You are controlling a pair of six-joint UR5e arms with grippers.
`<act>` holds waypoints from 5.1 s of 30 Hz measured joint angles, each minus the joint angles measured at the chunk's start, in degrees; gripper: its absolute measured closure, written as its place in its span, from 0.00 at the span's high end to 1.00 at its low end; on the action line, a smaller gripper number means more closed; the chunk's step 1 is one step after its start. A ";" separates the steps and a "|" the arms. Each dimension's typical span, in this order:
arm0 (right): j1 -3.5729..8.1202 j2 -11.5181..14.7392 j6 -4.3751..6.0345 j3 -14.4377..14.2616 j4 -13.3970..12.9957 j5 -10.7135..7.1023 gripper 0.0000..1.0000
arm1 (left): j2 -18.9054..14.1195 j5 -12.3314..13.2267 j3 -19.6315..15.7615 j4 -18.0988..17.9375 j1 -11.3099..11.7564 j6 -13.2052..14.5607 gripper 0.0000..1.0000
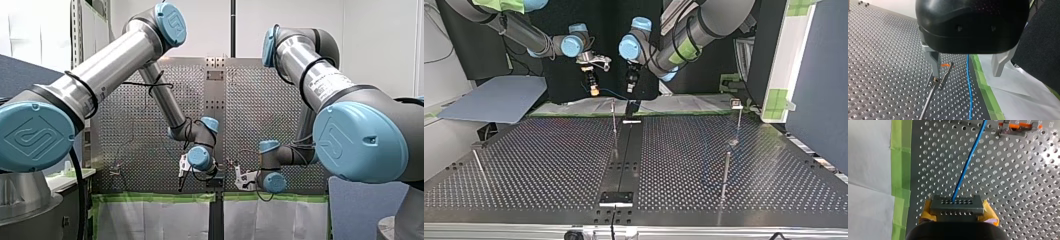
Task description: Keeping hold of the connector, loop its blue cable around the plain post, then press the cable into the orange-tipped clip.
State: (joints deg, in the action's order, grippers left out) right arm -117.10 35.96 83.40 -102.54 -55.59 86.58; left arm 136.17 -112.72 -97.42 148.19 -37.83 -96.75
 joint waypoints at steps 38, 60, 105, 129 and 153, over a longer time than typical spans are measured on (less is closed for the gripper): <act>-0.02 -0.04 0.14 0.01 -0.42 0.00 0.00 | 0.00 -6.27 1.58 -0.60 -0.55 7.63 1.00; -0.01 -0.03 0.16 0.08 -0.38 0.00 0.00 | 0.03 -1.07 3.66 0.69 -0.81 8.52 1.00; -1.00 0.04 -3.50 -0.18 3.88 -1.30 0.00 | 2.13 -4.94 3.36 4.10 1.07 2.67 1.00; -2.07 -0.12 -6.21 -0.85 4.03 -3.60 0.00 | 1.97 -7.20 10.95 16.61 1.49 0.99 1.00; -2.00 -0.20 -6.12 -0.85 3.64 -3.17 0.00 | 2.10 -1.71 21.44 30.17 5.90 7.73 1.00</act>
State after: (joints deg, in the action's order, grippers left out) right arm -119.09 35.76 77.27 -103.39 -51.95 83.42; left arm 138.27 -114.42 -75.98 178.37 -31.93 -89.02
